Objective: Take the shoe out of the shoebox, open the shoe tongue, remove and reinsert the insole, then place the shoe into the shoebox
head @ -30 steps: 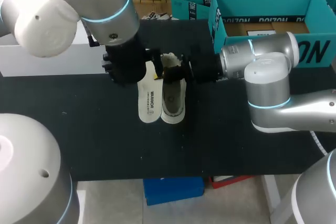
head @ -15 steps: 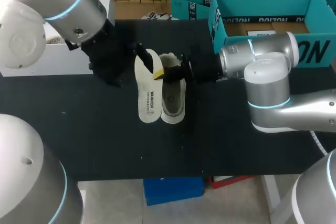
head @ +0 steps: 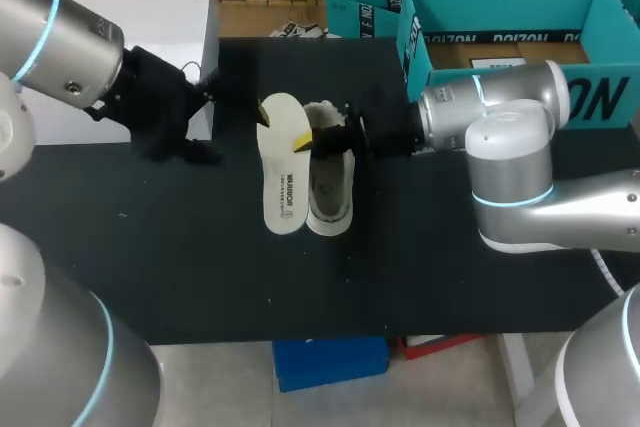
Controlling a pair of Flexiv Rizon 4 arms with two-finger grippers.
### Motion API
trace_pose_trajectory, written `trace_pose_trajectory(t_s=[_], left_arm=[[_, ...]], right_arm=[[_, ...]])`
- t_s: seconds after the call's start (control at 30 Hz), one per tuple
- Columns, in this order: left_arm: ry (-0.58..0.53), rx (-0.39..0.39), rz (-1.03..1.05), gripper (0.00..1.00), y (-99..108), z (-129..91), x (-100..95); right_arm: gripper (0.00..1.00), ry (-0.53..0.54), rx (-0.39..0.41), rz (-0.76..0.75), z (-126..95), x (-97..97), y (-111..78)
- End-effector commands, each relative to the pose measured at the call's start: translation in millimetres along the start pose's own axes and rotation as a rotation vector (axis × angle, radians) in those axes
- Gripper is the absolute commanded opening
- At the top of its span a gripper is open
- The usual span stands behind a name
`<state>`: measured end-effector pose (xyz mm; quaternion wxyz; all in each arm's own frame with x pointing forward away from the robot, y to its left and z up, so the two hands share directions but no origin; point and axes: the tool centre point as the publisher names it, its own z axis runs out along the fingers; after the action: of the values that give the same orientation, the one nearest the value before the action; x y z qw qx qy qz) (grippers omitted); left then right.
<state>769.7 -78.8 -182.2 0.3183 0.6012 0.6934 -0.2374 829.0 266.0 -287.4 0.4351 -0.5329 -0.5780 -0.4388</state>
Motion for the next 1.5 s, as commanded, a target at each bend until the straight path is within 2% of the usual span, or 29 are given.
trace_pose_trajectory(t_s=[0.03,0.17,0.33,0.43,1.03,1.27,1.5], left_arm=[[-0.288,0.019,-0.050,1.00,1,-9,18.9],[-0.346,0.081,-0.077,1.00,9,-8,28.6],[-0.377,0.110,-0.114,1.00,19,-3,42.3],[-0.441,0.218,-0.106,1.00,25,0,55.2],[-0.441,0.218,-0.106,1.00,25,0,55.2],[-0.583,0.129,-0.091,1.00,18,22,75.2],[-0.669,0.063,-0.071,1.00,21,27,79.7]], right_arm=[[0.00,0.001,-0.003,0.000,1,-0.8,-0.1],[0.00,0.001,-0.003,0.000,1,-0.8,-0.1],[0.00,0.001,-0.003,0.000,1,-0.8,-0.1],[0.00,0.001,-0.003,0.000,1,-0.8,-0.1],[0.00,0.001,-0.003,0.000,1,-0.8,-0.1],[0.00,0.001,-0.003,0.000,1,-0.8,-0.1],[0.00,0.001,-0.003,0.000,1,-0.8,-0.1]])
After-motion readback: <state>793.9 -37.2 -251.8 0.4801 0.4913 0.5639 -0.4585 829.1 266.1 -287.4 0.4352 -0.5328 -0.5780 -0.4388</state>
